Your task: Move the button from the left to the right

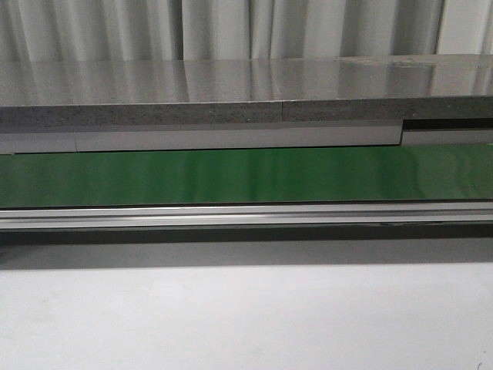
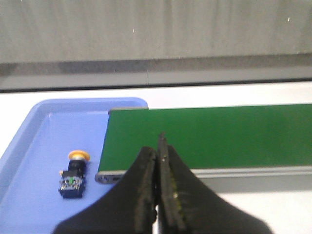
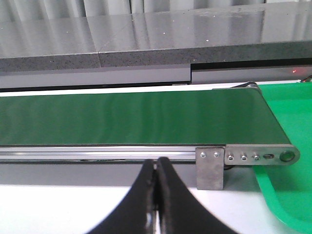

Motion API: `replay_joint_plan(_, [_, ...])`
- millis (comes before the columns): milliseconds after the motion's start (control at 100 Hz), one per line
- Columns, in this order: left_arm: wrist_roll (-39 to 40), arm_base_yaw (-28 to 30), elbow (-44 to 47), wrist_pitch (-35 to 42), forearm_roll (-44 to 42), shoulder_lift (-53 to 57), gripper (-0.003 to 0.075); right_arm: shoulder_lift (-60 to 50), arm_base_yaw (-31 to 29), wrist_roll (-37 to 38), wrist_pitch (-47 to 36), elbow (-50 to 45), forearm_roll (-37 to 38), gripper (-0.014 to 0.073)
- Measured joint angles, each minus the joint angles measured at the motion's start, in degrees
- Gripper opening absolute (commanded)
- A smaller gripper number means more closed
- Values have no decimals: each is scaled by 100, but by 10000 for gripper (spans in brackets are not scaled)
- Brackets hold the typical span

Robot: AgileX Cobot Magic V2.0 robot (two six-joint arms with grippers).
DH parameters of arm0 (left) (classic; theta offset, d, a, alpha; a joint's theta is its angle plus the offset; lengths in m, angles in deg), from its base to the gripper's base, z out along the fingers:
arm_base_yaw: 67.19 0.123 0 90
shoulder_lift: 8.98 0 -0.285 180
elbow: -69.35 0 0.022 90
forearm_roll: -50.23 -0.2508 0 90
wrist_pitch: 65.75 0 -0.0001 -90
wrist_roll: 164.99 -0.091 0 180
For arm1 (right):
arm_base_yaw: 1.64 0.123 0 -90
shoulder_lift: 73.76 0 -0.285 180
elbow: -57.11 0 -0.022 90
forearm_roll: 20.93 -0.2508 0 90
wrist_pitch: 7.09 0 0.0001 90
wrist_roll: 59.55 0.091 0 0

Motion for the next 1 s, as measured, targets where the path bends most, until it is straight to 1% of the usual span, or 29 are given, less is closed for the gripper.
replay_joint_plan(70, [0, 0, -447, -516, 10, -410, -19, 0, 0, 0, 0, 0, 0, -67])
replay_joint_plan(190, [0, 0, -913, -1004, 104, -936, -19, 0, 0, 0, 0, 0, 0, -67])
replay_joint_plan(370, [0, 0, -977, -1204, 343, -1333, -19, 0, 0, 0, 0, 0, 0, -67])
replay_joint_plan(630, [0, 0, -991, -1294, 366, -1391, -18, 0, 0, 0, 0, 0, 0, -67])
replay_joint_plan(700, [0, 0, -991, -1294, 366, -1391, 1, 0, 0, 0, 0, 0, 0, -67])
replay_joint_plan(750, [0, 0, -991, -1294, 366, -1391, 50, 0, 0, 0, 0, 0, 0, -67])
replay_joint_plan(800, [0, 0, -991, -1294, 366, -1391, 129, 0, 0, 0, 0, 0, 0, -67])
replay_joint_plan(840, [0, 0, -991, -1294, 366, -1391, 220, 0, 0, 0, 0, 0, 0, -67])
replay_joint_plan(850, [0, 0, -991, -1294, 366, -1391, 254, 0, 0, 0, 0, 0, 0, -67])
replay_joint_plan(870, [0, 0, -991, -1294, 366, -1391, 291, 0, 0, 0, 0, 0, 0, -67])
replay_joint_plan(900, [0, 0, -991, -1294, 366, -1391, 387, 0, 0, 0, 0, 0, 0, -67])
replay_joint_plan(910, [0, 0, -991, -1294, 366, -1391, 406, 0, 0, 0, 0, 0, 0, -67])
replay_joint_plan(920, [0, 0, -991, -1294, 366, -1391, 445, 0, 0, 0, 0, 0, 0, -67])
replay_joint_plan(940, [0, 0, -991, -1305, 366, -1391, 483, 0, 0, 0, 0, 0, 0, -67])
replay_joint_plan(970, [0, 0, -991, -1304, 366, -1391, 568, 0, 0, 0, 0, 0, 0, -67])
replay_joint_plan(1000, [0, 0, -991, -1315, 366, -1391, 623, 0, 0, 0, 0, 0, 0, -67])
